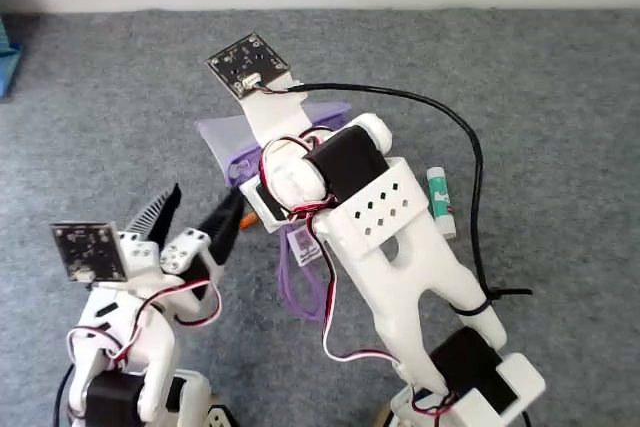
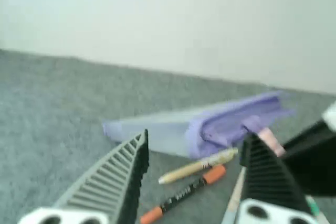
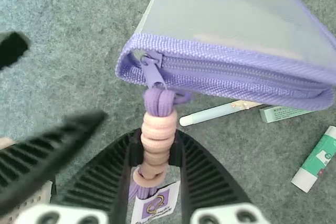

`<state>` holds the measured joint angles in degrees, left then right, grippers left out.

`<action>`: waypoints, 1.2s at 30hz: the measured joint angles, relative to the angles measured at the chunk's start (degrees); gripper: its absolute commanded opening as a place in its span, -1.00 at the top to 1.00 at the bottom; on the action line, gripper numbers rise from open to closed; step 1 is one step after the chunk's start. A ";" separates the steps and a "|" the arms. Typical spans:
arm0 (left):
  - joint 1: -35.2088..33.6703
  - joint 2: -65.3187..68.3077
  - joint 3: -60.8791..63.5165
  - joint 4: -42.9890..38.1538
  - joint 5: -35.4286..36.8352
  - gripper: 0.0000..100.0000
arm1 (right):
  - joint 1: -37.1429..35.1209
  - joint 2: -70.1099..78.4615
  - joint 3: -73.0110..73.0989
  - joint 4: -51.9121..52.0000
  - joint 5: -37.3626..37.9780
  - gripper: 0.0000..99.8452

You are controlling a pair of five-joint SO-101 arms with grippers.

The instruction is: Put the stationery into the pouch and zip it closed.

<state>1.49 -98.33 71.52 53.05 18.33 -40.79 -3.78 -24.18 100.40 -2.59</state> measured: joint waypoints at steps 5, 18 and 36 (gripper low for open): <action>-2.20 0.00 1.85 -3.25 -0.18 0.56 | 0.00 0.00 0.00 0.00 0.00 0.98; 1.49 0.00 7.21 -6.15 -1.49 0.56 | -5.10 0.00 0.00 0.00 0.00 0.98; -2.11 -0.09 12.57 -6.95 -6.33 0.83 | -5.45 0.09 0.09 0.00 0.09 0.98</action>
<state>-0.62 -98.42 84.09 46.11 12.00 -46.24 -3.69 -24.09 100.40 -2.51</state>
